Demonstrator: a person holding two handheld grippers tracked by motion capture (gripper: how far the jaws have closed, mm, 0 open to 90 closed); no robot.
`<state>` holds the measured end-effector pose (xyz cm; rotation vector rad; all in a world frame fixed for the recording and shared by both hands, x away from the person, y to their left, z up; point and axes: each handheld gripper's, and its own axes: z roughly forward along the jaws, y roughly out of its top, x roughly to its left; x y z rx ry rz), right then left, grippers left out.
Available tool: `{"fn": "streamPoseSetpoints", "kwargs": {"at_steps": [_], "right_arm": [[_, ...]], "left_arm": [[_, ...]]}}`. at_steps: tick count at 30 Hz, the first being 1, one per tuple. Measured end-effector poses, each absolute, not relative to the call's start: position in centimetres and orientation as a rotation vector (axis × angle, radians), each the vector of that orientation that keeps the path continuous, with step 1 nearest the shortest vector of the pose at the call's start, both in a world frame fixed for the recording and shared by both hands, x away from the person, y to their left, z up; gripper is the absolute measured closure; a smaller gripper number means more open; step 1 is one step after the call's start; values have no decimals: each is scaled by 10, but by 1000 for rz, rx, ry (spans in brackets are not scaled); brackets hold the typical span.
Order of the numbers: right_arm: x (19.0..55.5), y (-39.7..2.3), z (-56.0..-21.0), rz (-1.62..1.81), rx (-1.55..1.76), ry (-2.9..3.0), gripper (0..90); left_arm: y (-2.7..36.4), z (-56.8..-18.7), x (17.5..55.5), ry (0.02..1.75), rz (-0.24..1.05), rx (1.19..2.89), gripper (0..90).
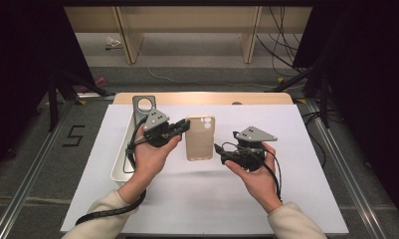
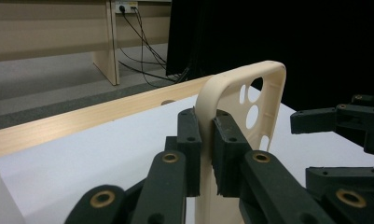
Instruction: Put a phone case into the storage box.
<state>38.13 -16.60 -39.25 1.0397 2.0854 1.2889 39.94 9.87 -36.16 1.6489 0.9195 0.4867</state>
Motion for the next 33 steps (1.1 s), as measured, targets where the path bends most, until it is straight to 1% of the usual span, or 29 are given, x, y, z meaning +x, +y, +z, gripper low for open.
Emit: {"fn": "streamPoseSetpoints", "kwargs": {"at_steps": [10, 21, 33], "right_arm": [[382, -190, -397, 1299, 1060, 2067, 188], [378, -215, -397, 1315, 1081, 2027, 182], [371, -236, -400, 1317, 1092, 2025, 179]], "left_arm": [[112, -350, 401, 884, 497, 1644, 826], [122, -343, 403, 863, 513, 1646, 827], [129, -337, 403, 863, 502, 1641, 827]]}}
